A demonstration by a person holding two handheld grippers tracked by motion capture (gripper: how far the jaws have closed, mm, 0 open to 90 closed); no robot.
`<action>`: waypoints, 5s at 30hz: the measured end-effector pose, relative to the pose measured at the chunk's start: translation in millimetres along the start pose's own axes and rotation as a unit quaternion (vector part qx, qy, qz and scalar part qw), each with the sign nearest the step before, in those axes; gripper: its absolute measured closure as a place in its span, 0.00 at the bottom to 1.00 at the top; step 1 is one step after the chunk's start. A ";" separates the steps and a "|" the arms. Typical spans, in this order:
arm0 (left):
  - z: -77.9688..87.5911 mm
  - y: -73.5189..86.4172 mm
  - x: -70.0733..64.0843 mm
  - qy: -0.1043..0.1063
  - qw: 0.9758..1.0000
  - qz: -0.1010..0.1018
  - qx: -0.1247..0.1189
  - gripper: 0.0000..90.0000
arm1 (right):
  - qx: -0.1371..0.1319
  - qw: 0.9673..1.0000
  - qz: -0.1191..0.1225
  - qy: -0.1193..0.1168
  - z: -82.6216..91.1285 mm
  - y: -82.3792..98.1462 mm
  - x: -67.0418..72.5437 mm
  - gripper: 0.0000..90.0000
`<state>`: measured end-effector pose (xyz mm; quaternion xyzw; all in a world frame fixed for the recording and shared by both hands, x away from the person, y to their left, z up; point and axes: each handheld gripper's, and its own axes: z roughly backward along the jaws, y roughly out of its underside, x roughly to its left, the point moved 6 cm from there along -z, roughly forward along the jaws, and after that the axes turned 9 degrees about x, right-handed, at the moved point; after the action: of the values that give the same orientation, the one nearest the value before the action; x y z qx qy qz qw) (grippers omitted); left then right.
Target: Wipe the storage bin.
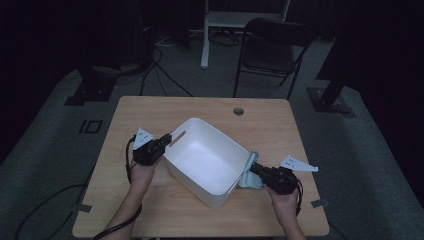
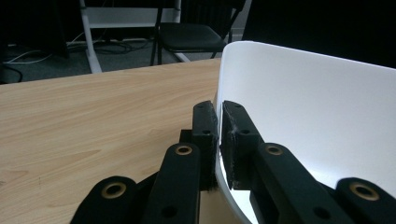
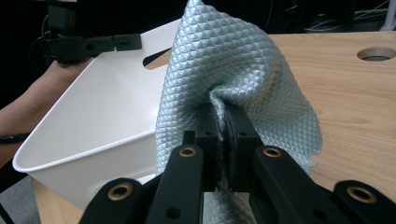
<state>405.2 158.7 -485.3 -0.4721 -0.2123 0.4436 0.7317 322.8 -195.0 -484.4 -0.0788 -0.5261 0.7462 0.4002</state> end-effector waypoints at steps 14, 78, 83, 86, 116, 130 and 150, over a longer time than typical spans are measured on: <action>-0.1 0.2 -2.3 -0.007 1.000 0.003 -0.002 0.94 | 0.027 0.999 -0.012 0.023 -9.1 10.8 -6.9 0.95; 1.5 1.7 -11.7 -0.024 1.000 0.010 0.007 0.94 | 0.026 1.000 0.003 -0.011 -2.4 18.9 16.3 0.95; 1.2 1.3 -12.2 -0.036 0.999 0.010 0.008 0.94 | 0.032 0.999 -0.002 -0.022 -1.2 23.6 19.2 0.95; 1.1 1.3 -12.1 -0.032 0.999 0.010 0.009 0.94 | 0.022 0.999 0.011 -0.030 4.1 20.0 28.4 0.95; -0.7 0.6 -13.4 -0.031 0.999 0.012 0.008 0.94 | 0.038 0.998 0.027 -0.036 0.9 27.1 46.3 0.95; -0.9 0.8 -15.0 -0.026 1.000 0.009 0.010 0.94 | 0.028 0.997 0.044 -0.055 5.7 28.4 62.1 0.95; -0.7 0.9 -14.4 -0.030 0.999 0.011 0.009 0.94 | 0.063 0.996 0.039 -0.049 -5.1 47.2 66.1 0.95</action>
<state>397.9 146.3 -484.8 -0.4539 -0.2248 0.4678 0.7243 257.1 -152.3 -506.6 -0.0376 -0.4933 0.7961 0.3485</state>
